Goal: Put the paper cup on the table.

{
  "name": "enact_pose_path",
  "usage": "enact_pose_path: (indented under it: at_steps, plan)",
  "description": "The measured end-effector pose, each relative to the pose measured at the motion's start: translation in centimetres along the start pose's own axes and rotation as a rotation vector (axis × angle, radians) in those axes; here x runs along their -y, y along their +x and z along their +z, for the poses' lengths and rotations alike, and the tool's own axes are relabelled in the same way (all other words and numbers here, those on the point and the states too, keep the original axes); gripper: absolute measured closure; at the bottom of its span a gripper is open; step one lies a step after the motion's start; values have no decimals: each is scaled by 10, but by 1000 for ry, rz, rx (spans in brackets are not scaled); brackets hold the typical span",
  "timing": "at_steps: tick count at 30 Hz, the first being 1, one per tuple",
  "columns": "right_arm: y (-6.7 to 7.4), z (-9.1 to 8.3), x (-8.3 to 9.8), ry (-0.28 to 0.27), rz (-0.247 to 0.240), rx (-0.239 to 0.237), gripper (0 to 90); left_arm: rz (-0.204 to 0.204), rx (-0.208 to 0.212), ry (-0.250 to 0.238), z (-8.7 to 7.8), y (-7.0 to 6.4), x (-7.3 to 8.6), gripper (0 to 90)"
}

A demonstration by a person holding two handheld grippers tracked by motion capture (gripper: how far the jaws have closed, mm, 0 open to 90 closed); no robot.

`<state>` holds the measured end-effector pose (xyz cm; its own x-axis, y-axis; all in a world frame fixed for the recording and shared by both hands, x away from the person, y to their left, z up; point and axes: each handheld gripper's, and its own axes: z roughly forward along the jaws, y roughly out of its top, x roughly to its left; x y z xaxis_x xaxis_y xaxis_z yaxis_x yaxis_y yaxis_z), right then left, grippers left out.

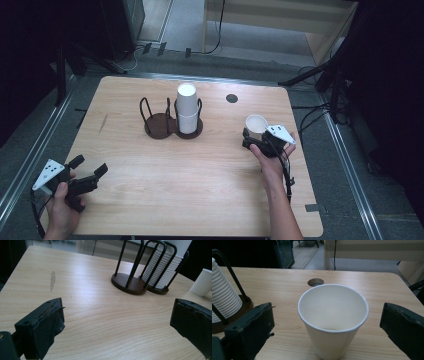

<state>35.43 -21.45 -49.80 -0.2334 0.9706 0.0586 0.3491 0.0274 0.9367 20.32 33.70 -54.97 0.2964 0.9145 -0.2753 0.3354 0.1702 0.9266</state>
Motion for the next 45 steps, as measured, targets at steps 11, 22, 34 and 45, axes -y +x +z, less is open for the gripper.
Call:
enact_pose_path:
  at_steps: [11, 22, 34, 45]
  plan:
    - [-8, -31, -8, -43, 0, -35, 0, 10, -5, 2, 0, -1, 0, 0]
    - [-14, -56, -10, -59, 10, -38, 0, 12, -6, 2, 0, -2, 1, 0]
    - [-19, -86, -9, -70, 27, -32, 0, 14, -5, 1, 0, -2, 1, 0]
    - [-29, -108, 0, -71, 42, -7, 0, 13, -7, 1, -1, -2, 1, 0]
